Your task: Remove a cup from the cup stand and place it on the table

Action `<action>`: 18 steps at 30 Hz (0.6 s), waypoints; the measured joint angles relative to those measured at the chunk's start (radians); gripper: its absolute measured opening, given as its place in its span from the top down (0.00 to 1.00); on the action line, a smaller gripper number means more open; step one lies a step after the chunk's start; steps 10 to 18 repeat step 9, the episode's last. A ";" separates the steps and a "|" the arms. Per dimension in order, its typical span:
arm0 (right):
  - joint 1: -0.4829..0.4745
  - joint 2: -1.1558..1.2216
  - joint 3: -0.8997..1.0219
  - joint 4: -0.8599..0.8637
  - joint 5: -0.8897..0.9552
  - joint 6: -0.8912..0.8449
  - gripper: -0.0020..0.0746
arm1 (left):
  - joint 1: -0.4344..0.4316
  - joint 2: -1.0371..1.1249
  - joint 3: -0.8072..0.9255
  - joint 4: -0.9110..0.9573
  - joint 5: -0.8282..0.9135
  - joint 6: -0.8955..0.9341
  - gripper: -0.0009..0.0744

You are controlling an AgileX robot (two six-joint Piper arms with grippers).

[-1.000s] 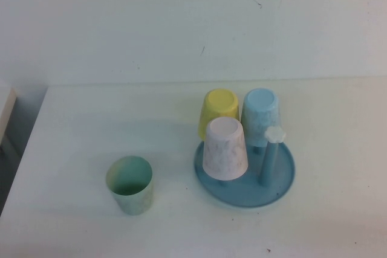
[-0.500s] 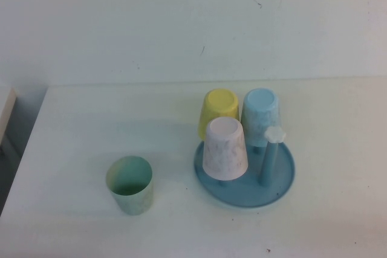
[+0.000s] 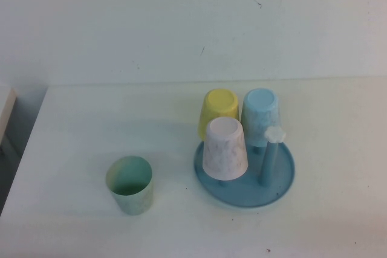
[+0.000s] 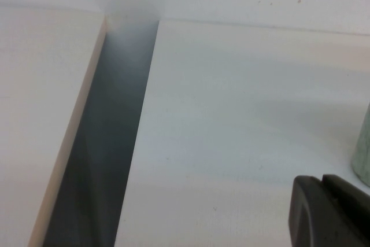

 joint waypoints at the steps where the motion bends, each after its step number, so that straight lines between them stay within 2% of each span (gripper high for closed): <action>1: 0.000 0.000 0.000 0.000 0.000 0.000 0.92 | 0.000 0.000 0.000 0.000 0.000 0.000 0.99; 18: 0.000 0.000 0.000 0.000 0.000 0.007 0.92 | 0.000 0.000 0.000 0.000 0.000 0.000 0.99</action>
